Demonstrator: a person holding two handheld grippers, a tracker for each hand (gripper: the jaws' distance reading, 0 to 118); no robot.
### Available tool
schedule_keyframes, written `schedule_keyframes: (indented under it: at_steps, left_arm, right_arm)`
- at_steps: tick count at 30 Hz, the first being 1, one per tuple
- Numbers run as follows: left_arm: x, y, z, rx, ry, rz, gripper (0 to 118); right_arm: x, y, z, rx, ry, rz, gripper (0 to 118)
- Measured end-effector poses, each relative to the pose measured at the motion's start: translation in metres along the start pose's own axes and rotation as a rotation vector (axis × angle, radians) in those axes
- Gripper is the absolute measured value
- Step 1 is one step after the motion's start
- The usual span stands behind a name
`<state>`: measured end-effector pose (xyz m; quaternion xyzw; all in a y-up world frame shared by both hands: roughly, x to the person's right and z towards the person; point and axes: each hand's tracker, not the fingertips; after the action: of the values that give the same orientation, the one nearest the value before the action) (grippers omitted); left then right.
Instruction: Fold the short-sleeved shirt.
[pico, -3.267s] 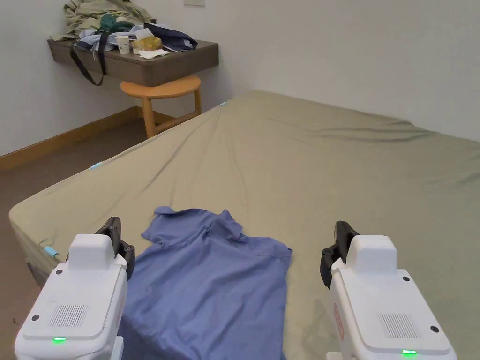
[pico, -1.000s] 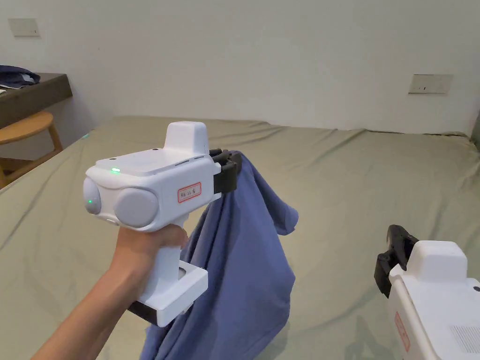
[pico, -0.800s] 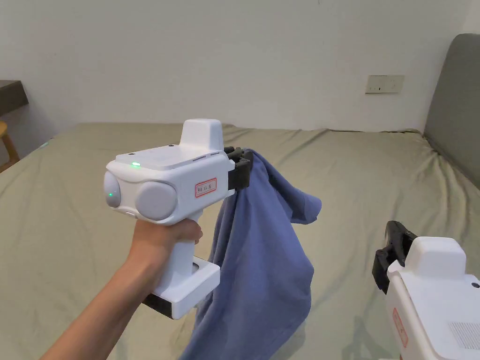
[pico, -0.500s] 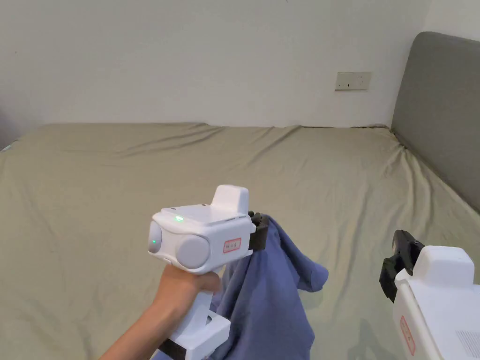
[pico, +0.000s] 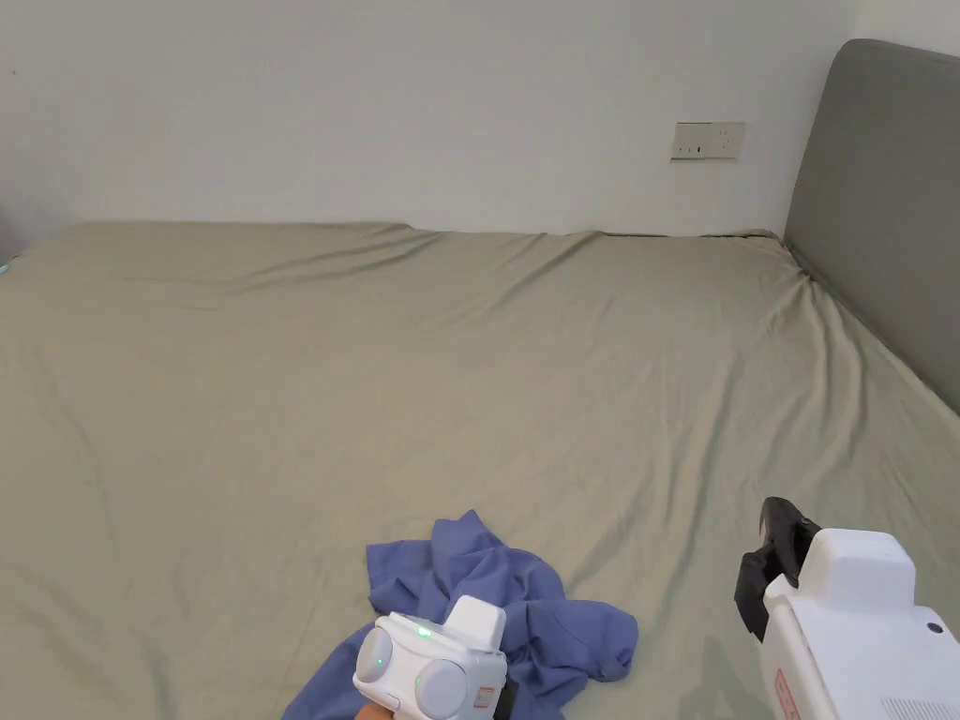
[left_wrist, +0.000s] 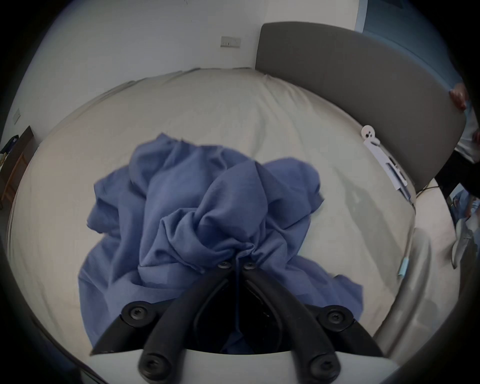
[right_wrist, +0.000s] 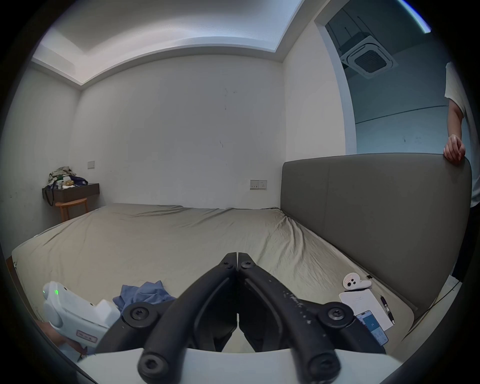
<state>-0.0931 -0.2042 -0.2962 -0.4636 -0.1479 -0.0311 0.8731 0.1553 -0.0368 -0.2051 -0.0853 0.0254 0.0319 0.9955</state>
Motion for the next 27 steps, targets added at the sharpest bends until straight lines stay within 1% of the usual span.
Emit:
schedule_keyframes:
  at_steps: [2, 3, 4, 5, 6, 7, 8, 9, 11, 15, 19, 21, 24, 26, 27]
  left_arm:
    - [0.001, 0.001, 0.008, 0.033, 0.005, 0.026, 7]
    - [0.001, 0.003, 0.016, 0.071, -0.009, 0.033, 7]
    - [0.001, 0.004, 0.025, 0.128, -0.017, 0.028, 16]
    - [0.001, 0.006, 0.034, 0.167, -0.013, 0.023, 32]
    - [0.001, 0.008, 0.045, 0.201, -0.005, 0.032, 61]
    - [0.0, 0.012, 0.056, 0.235, -0.005, 0.046, 80]
    - [-0.001, 0.016, 0.069, 0.269, 0.011, 0.062, 96]
    - [-0.002, 0.019, 0.081, 0.306, 0.021, 0.073, 106]
    - [-0.005, 0.025, 0.109, 0.397, 0.033, 0.081, 105]
    - [-0.016, 0.029, 0.166, 0.61, 0.109, 0.077, 106]
    - [-0.031, 0.024, 0.207, 0.788, 0.241, 0.075, 106]
    - [-0.038, 0.018, 0.221, 0.863, 0.334, 0.078, 106]
    - [-0.053, 0.009, 0.235, 0.931, 0.466, 0.089, 106]
    - [-0.064, 0.006, 0.24, 0.939, 0.502, 0.141, 105]
    - [-0.07, 0.004, 0.243, 0.945, 0.509, 0.179, 102]
  right_arm:
    - [0.0, 0.001, 0.0, -0.001, 0.0, 0.006, 1]
    - [-0.001, 0.002, 0.0, 0.001, -0.001, 0.008, 1]
    - [0.0, 0.003, 0.002, 0.004, -0.003, 0.008, 1]
    - [0.0, 0.005, 0.002, 0.008, -0.005, 0.008, 1]
    - [0.0, 0.008, 0.002, 0.012, -0.004, 0.006, 1]
    - [-0.001, 0.011, 0.002, 0.018, -0.003, 0.007, 1]
    - [-0.001, 0.014, 0.003, 0.025, -0.005, 0.009, 1]
    - [-0.002, 0.016, 0.003, 0.032, -0.006, 0.009, 1]
    - [-0.004, 0.022, 0.004, 0.048, -0.003, 0.01, 1]
    - [-0.009, 0.034, 0.008, 0.08, 0.007, 0.009, 1]
    - [-0.016, 0.042, 0.012, 0.105, 0.019, 0.008, 1]
    - [-0.019, 0.045, 0.013, 0.114, 0.023, 0.009, 1]
    - [-0.024, 0.048, 0.016, 0.128, 0.033, 0.007, 1]
    - [-0.026, 0.049, 0.016, 0.134, 0.04, 0.009, 1]
    - [-0.028, 0.05, 0.017, 0.137, 0.043, 0.013, 1]
